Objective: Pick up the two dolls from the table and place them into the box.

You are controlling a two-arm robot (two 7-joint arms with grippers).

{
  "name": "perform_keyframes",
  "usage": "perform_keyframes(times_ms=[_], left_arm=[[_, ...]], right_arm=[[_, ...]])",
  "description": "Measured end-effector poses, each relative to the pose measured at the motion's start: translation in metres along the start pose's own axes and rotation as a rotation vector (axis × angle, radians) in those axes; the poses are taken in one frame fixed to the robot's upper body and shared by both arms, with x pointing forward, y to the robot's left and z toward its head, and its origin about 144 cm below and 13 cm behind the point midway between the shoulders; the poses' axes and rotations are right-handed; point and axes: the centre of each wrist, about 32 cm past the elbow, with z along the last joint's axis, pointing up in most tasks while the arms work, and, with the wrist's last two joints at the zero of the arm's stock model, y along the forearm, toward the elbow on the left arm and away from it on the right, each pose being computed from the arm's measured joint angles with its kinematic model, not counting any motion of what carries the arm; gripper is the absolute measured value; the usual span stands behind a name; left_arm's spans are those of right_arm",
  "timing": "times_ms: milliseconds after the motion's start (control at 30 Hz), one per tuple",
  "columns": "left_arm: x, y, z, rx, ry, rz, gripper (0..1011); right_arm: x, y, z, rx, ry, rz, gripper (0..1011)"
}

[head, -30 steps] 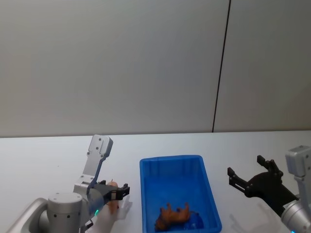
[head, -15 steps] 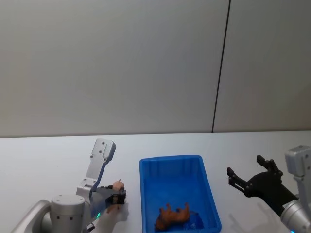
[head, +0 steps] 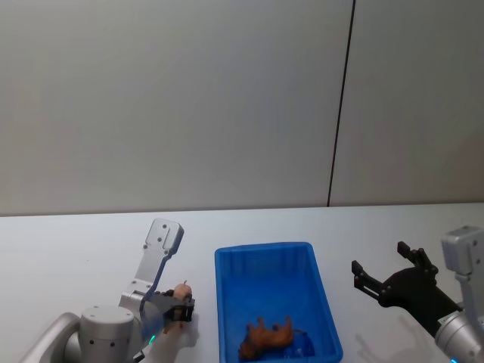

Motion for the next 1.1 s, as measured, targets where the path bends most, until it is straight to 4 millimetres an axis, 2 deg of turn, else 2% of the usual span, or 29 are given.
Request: perform_keyframes(times_ms=[300,700,1100], left_arm=[[0.0,0.008,0.009,-0.057,-0.053,0.019,360],[0.001,0.027,0.037,-0.212,-0.129,0.023,360],[0.002,0.039,0.063,-0.378,-0.17,-0.087,360]], right_arm=[[0.0,0.0,0.0,0.0,0.0,0.0,1001],[0.0,0.0,0.0,0.0,0.0,0.0,1001],[0.0,0.0,0.0,0.0,0.0,0.0,1001]])
